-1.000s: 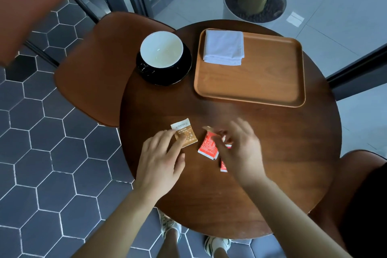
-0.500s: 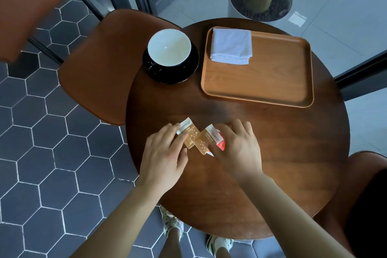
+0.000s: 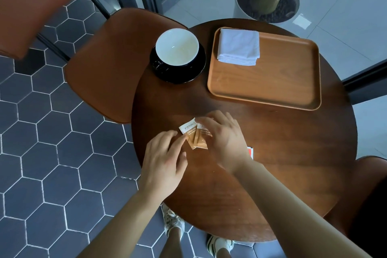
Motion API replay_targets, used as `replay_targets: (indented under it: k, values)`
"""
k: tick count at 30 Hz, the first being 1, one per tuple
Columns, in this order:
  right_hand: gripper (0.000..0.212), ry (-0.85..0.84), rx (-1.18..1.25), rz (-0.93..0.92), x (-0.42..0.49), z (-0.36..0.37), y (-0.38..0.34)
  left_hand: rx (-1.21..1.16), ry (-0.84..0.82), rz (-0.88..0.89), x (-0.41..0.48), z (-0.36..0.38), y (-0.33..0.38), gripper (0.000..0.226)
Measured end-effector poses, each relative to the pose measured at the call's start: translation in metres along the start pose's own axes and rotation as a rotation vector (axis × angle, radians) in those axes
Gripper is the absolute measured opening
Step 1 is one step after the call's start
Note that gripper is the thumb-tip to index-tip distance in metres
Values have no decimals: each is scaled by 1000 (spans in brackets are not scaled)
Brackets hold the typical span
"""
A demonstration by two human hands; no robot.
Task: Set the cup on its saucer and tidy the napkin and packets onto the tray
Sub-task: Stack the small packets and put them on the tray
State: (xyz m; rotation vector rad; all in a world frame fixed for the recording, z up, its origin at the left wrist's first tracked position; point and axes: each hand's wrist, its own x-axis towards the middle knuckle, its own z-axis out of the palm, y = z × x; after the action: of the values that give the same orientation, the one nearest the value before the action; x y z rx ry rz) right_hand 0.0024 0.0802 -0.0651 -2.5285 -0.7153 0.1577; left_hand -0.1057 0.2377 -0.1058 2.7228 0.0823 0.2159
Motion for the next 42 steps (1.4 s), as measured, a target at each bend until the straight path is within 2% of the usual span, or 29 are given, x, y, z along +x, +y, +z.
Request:
replay_targets:
  k: [3, 6, 9, 13, 17, 22, 30, 38, 42]
  values:
    - [41, 48, 12, 18, 1, 3, 1, 46, -38, 14, 2, -3, 2, 39]
    - [30, 148, -125, 141, -7, -2, 9, 66, -67, 11, 3, -4, 3, 42]
    - [24, 87, -268, 137, -12, -2, 10, 67, -83, -1, 2, -3, 3, 45]
    - [31, 46, -201, 76, -4, 7, 1, 51, -112, -2, 2, -3, 1, 48]
    - [33, 88, -113, 101, -1, 12, -3, -16, -113, -27, 3, -5, 1, 49]
    - [37, 92, -174, 164, -3, 12, -3, -154, -21, -163, 5, -9, 12, 47]
    - [31, 31, -184, 244, 9, 14, -15, -157, -78, -234, 17, -14, 29, 43]
    - [22, -28, -105, 372, 16, 15, -22, -550, 59, -530, 36, -22, 48, 40]
    - [24, -55, -16, 405, 20, 13, -22, -517, 62, -461, 33, -19, 44, 42]
